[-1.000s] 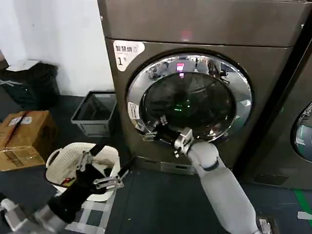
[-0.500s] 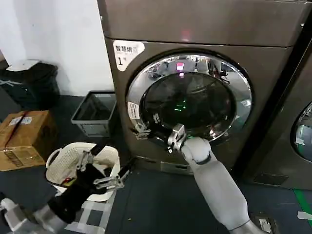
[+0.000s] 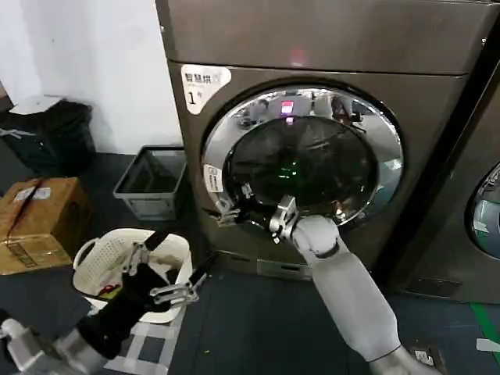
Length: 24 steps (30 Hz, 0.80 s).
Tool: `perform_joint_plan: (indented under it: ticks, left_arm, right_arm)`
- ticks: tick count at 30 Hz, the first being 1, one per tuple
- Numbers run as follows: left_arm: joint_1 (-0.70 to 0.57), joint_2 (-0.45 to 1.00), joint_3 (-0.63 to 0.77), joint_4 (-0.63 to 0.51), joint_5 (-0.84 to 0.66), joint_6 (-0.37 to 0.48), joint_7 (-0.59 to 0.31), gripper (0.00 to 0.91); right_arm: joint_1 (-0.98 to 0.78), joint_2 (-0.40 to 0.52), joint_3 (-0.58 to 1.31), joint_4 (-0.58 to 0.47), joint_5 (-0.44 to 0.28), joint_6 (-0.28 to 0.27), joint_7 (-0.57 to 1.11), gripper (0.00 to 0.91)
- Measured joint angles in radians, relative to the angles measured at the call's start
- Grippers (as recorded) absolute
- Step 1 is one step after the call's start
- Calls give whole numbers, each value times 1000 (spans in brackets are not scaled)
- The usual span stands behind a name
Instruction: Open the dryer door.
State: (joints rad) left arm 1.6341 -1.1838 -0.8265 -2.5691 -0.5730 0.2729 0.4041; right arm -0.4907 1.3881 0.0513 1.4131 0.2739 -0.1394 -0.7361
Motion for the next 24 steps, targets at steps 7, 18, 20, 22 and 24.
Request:
perform_joint_plan:
  ticks: [7,18,20,22,24]
  left_arm:
    - [-6,0,-21,0,-2,21,0,907]
    - [-19,1,-80,0,7,59,9,907]
    - [-21,1,-89,0,13,59,8,907]
    - [-24,3,-96,0,20,60,7,907]
    - [-32,5,-105,0,25,69,5,907]
  right_arm:
    - [-28,-21,26,33,0,-8,-107,907]
    - [-83,-56,45,117,8,-9,-250,907]
    - [-98,-63,53,133,9,-8,-277,907]
    - [-112,-69,58,151,11,-8,-299,907]
    - [-126,-76,65,166,16,-8,-314,907]
